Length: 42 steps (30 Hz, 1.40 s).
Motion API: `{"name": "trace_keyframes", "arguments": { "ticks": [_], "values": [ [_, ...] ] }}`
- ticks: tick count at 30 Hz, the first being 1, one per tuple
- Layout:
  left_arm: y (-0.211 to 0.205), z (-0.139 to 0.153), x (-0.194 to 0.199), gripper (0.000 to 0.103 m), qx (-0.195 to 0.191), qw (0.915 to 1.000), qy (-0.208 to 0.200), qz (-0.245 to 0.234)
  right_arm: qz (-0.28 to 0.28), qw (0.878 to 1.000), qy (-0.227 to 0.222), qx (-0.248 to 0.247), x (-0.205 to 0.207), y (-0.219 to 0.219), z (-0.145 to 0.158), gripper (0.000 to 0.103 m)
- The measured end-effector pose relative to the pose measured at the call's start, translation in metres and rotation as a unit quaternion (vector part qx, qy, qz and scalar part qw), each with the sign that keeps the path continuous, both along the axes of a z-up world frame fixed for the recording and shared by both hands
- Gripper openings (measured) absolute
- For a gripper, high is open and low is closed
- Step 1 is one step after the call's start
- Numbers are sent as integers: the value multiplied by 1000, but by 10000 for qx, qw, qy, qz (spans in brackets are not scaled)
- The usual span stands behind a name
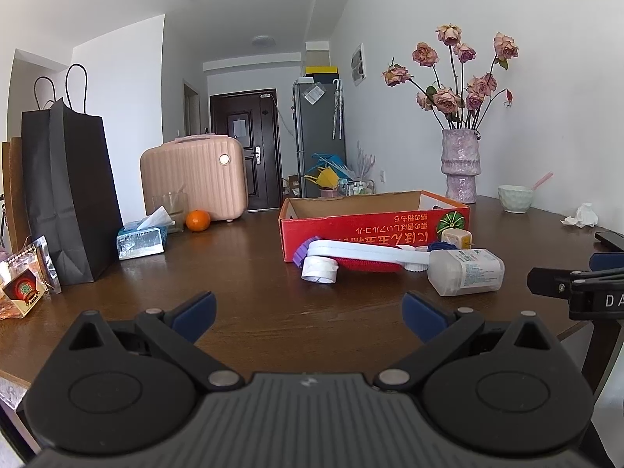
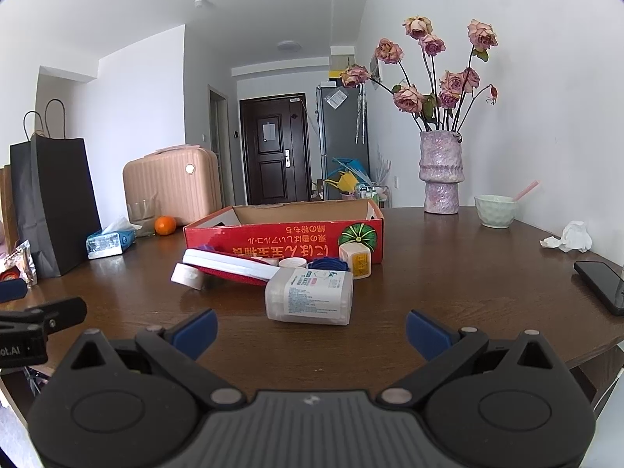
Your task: Organize rigid objects
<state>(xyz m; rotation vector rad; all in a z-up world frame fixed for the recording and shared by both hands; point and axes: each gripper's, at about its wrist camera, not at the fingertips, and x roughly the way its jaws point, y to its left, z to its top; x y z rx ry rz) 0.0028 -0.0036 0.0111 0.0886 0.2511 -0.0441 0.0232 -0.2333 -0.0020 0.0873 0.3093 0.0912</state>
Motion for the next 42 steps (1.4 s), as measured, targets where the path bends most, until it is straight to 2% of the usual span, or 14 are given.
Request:
{"name": "trace_keyframes", "arguments": {
  "ticks": [34,42],
  "values": [
    [-1,-6,5,103,-4,9999,123,34,-33,10000,84,5,3,-1,-7,103],
    [-7,2,22,103,-117,9997,190,-97,-158,9998,63,-60,13,-11,-5,103]
  ]
}}
